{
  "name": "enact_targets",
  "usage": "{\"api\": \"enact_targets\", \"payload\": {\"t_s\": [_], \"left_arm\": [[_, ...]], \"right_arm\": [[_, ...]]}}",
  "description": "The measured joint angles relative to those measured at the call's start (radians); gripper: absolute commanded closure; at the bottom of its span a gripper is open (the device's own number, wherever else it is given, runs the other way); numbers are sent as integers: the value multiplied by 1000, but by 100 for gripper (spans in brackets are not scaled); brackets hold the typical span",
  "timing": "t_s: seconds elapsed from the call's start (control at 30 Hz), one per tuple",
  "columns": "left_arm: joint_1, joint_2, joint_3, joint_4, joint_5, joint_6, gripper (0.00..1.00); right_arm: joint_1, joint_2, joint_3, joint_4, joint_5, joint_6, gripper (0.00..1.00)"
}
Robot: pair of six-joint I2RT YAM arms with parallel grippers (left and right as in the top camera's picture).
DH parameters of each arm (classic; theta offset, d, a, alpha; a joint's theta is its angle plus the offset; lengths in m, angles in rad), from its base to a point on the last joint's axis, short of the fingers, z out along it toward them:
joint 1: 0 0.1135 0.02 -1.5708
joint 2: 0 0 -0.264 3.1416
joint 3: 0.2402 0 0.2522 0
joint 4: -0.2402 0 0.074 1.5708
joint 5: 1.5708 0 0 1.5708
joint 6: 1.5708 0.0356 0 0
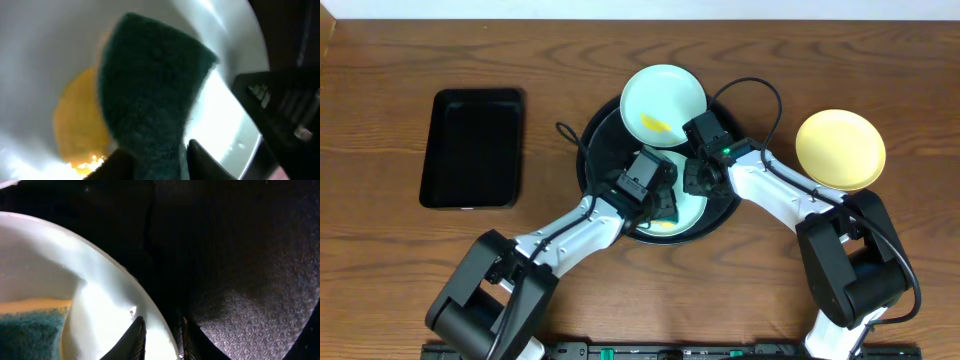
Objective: Clean dirty plates on tray and stack at the side
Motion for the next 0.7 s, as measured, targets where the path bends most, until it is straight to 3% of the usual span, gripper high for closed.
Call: {"api": "enact_targets", "payload": {"t_s": [0.1,0.7], "left_arm": [[-2,0,0,7,0,53,55],[-2,-30,0,3,-50,215,55]], "right_arm": [[0,0,0,0,1,0,77],[0,0,0,0,0,0,75]]}}
